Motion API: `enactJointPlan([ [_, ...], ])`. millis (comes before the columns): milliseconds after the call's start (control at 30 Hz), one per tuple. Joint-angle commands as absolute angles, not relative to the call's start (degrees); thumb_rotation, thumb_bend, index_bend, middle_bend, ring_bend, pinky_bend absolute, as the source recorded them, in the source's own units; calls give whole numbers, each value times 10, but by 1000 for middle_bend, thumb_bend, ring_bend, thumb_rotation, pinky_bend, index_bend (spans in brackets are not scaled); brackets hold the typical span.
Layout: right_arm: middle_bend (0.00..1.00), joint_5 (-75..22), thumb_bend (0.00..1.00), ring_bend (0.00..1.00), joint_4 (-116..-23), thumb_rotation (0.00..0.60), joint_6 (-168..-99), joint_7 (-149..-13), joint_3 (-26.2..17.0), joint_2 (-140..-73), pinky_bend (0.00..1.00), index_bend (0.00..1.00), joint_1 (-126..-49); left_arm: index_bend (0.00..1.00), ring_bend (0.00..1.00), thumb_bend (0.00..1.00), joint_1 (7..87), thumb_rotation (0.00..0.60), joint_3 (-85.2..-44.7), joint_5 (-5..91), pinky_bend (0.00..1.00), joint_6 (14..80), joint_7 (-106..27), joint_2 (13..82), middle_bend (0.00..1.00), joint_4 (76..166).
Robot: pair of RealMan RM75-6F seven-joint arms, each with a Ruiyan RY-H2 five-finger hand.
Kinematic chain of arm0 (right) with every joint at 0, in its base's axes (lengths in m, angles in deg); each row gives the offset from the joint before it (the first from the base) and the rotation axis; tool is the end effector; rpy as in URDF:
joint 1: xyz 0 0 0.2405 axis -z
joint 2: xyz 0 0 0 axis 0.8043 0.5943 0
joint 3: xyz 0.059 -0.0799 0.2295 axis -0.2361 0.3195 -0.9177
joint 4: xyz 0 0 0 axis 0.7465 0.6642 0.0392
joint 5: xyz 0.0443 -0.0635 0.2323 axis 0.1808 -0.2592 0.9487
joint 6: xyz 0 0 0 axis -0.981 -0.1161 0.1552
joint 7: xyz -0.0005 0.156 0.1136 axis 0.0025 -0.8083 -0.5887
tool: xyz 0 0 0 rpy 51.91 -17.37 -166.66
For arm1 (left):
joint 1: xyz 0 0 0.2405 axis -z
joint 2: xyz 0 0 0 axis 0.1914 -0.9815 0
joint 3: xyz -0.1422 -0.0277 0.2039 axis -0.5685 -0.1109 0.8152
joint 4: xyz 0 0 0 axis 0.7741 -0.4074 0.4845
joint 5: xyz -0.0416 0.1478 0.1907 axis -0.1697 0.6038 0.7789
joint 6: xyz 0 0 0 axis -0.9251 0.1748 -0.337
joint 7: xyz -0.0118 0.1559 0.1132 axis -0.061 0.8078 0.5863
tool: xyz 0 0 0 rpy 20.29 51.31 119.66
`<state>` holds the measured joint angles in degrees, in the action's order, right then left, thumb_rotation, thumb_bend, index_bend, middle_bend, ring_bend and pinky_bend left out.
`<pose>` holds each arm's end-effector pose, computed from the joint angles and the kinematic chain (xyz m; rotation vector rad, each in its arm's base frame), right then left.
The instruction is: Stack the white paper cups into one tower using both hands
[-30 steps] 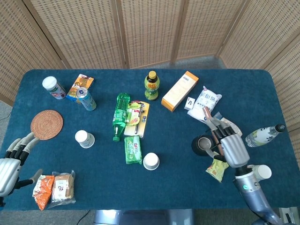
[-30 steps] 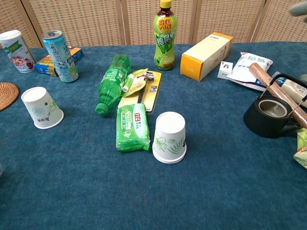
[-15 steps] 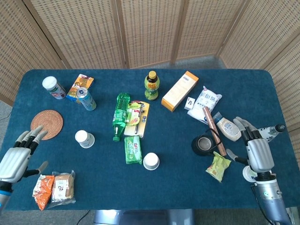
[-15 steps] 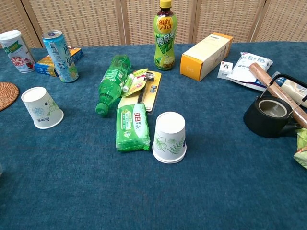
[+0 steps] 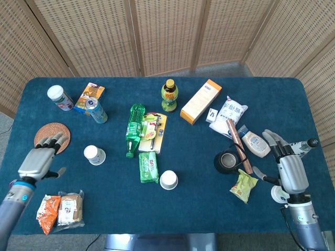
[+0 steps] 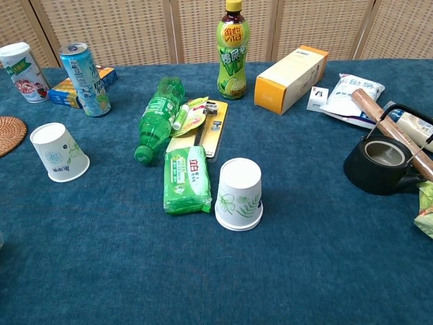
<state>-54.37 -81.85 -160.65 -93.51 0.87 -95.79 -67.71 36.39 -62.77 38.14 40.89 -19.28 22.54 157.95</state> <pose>-0.2543 -0.2833 0.1056 1.3800 -0.9023 1.3843 -0.2578 0.3136 0.0683 -1.6111 -1.1380 -0.5993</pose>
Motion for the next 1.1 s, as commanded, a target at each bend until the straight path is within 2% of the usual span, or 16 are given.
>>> enactJointPlan([
  [33, 75, -545, 254, 112, -819, 600, -1605, -934, 8, -958, 208, 57, -676, 0, 0, 355, 410, 600, -635, 320, 0, 395, -133, 274, 0, 1558],
  [300, 76, -552, 257, 112, -821, 600, -1599, -931, 7, -960, 208, 56, -676, 0, 0, 355, 450, 600, -630, 273, 10, 411, -76, 344, 0, 1520],
  [567, 77, -553, 257, 112, -820, 600, -1595, -932, 4, -963, 208, 56, -674, 0, 0, 356, 466, 600, -624, 249, 132, 425, -58, 379, 0, 1496],
  [667, 78, -554, 258, 111, -820, 600, -1595, -931, 3, -964, 207, 56, -674, 0, 0, 355, 471, 600, -621, 243, 225, 424, -56, 389, 3, 1487],
  [800, 79, -554, 259, 112, -820, 600, -1595, -931, 1, -964, 208, 57, -673, 29, 74, 356, 475, 600, -620, 244, 349, 425, -60, 403, 84, 1476],
  [933, 80, -554, 261, 111, -819, 600, -1593, -933, 0, -964, 208, 57, -672, 140, 183, 357, 478, 600, -618, 246, 398, 426, -63, 412, 267, 1466],
  [1100, 83, -554, 267, 112, -819, 600, -1593, -933, -2, -965, 207, 57, -671, 168, 205, 357, 483, 600, -617, 246, 415, 427, -62, 420, 288, 1458],
])
